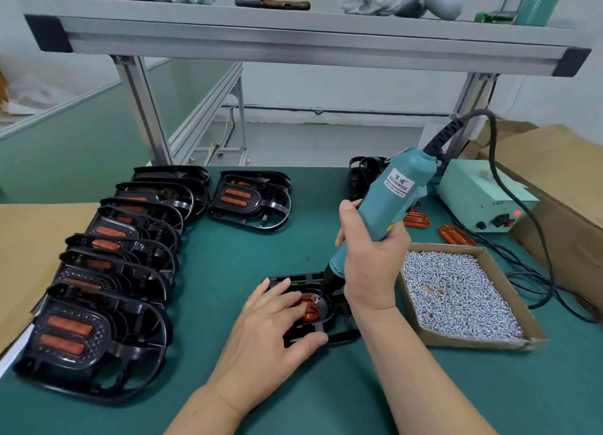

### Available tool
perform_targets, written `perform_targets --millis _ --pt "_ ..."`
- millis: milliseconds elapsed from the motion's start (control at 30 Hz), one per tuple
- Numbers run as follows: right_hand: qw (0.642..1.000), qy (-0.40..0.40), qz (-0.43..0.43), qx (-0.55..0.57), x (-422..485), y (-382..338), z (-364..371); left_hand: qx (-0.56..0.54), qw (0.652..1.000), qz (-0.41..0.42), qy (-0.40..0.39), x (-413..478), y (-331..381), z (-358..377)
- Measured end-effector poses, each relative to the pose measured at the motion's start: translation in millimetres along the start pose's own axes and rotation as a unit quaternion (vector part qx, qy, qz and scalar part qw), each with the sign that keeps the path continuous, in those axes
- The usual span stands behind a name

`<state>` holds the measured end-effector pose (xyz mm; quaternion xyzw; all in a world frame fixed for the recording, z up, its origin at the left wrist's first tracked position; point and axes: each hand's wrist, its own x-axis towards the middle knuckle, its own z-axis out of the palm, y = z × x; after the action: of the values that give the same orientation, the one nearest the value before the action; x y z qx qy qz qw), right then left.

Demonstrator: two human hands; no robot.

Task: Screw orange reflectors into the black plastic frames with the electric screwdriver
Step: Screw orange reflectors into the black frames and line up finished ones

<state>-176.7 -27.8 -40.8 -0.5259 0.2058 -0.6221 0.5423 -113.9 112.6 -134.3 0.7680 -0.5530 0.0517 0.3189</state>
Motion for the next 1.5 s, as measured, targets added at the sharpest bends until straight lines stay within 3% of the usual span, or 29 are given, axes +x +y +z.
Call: perform_targets --millis 500,767,1200,1333,1500 --pt "0.997 -0.057 0.038 -0.024 -1 12 8 -0.007 1.000 0.003 0.001 2 -2 1" --pt "0.997 -0.036 0.069 -0.015 4 11 2 -0.009 1.000 0.007 0.006 1 -4 3" --pt "0.994 -0.107 -0.009 0.009 17 -19 -4 -0.019 1.000 0.004 0.013 1 -8 4" --pt "0.996 -0.005 0.082 0.028 52 -21 -14 -0.023 1.000 0.004 0.020 0 -5 4" --pt "0.960 0.071 0.269 -0.028 94 7 -66 -0.025 1.000 0.000 0.010 1 -1 1"
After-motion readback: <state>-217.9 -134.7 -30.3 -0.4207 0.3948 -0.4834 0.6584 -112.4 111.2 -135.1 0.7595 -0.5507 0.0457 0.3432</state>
